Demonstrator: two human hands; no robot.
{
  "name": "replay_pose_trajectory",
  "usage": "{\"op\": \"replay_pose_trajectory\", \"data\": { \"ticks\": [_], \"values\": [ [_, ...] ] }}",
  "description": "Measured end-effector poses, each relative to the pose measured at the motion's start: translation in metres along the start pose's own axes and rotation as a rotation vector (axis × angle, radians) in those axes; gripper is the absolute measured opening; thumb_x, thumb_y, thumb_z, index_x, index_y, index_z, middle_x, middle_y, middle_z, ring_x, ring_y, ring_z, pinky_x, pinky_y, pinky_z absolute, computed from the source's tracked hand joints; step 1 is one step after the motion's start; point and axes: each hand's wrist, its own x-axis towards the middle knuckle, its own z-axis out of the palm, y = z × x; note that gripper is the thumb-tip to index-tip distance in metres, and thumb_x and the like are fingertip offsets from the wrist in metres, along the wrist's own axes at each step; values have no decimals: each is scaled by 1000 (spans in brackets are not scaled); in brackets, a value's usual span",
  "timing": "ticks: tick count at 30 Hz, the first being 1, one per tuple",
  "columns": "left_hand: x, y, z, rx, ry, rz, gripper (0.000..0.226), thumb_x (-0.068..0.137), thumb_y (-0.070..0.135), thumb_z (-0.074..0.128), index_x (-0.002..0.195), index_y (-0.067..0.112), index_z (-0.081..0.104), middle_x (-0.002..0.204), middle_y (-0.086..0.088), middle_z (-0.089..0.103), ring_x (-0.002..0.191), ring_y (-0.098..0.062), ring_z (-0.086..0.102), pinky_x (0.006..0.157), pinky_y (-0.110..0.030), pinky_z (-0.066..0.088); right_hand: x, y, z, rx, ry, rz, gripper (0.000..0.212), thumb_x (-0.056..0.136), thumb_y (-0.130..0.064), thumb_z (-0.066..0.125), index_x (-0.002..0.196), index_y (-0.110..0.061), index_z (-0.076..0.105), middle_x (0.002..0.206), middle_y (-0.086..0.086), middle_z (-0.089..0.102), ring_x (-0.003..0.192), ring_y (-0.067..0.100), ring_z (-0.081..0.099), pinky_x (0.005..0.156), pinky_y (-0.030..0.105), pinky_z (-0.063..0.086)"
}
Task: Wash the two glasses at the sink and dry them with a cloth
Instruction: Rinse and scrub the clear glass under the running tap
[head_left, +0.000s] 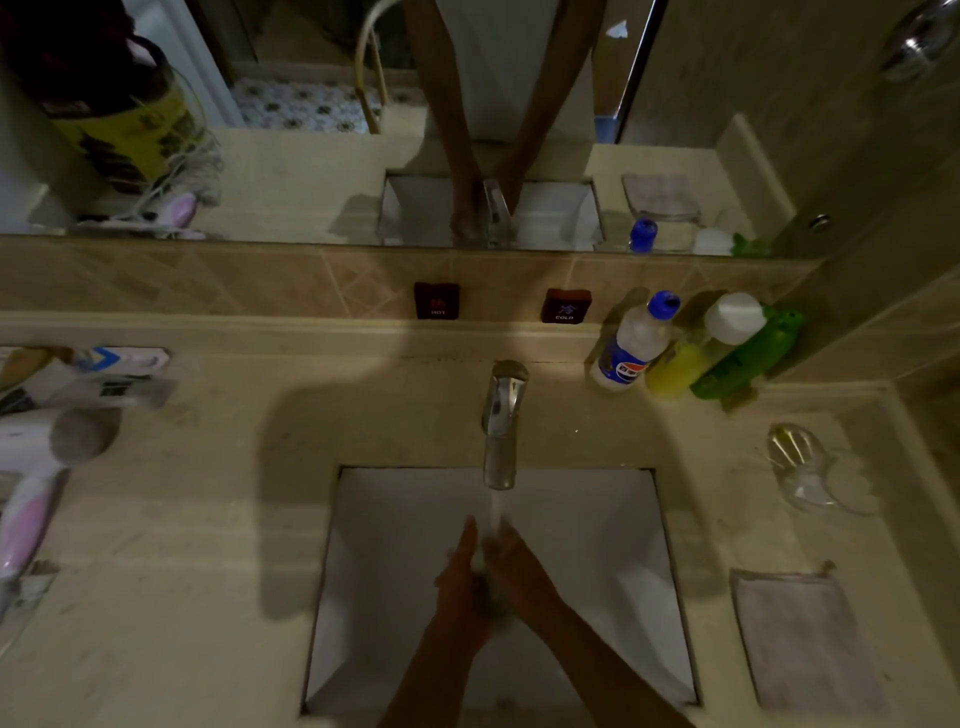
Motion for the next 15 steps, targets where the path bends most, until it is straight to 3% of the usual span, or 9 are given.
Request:
{"op": "replay_pose_trajectory", "data": {
  "ticks": [2, 5, 8, 11, 13, 15],
  "values": [
    [7, 1, -4, 6, 62, 42, 66, 88, 50, 66, 130, 0, 63, 131, -21, 62, 132, -40, 55, 115, -54, 40, -12, 11, 3, 39, -54, -77, 55, 104, -24, 40, 155, -16, 19, 156, 3, 35, 139, 19, 41, 113, 30, 36],
    [6, 2, -6, 75, 136, 65, 59, 91, 45, 67, 127, -1, 64, 131, -25, 64, 123, -41, 61, 110, -54, 45, -19, 24, 5, 57, -63, -130, 59, 105, -20, 37, 156, -17, 9, 162, 3, 18, 147, 18, 25, 118, 27, 26],
    [-3, 0, -3, 93, 77, 33, 64, 89, 55, 62, 129, 5, 66, 129, -22, 64, 115, -38, 63, 98, -49, 51, -8, 13, -1, 210, -29, -8, 58, 104, -32, 42, 155, -18, 17, 159, 5, 29, 141, 22, 39, 108, 28, 37],
    [-7, 0, -7, 14, -52, 14, 68, 90, 58, 56, 129, 3, 67, 118, -22, 70, 96, -34, 69, 82, -43, 54, 11, -5, -13, 313, -8, 157, 50, 105, -38, 37, 149, -15, 35, 152, 9, 41, 135, 28, 46, 111, 38, 38],
    [-7, 0, -11, 13, -96, 23, 70, 92, 57, 53, 129, -1, 66, 112, -23, 72, 93, -37, 72, 84, -44, 56, 13, -12, -20, 257, -16, 193, 44, 106, -36, 34, 140, -10, 47, 144, 14, 50, 129, 30, 50, 108, 36, 40],
    [-8, 2, -8, -17, -129, -12, 68, 88, 57, 55, 126, 3, 69, 112, -22, 73, 100, -37, 71, 97, -49, 50, 8, -12, -19, 209, -28, 169, 45, 106, -32, 34, 143, -8, 42, 146, 15, 48, 132, 30, 47, 108, 36, 38]
  ]
}}
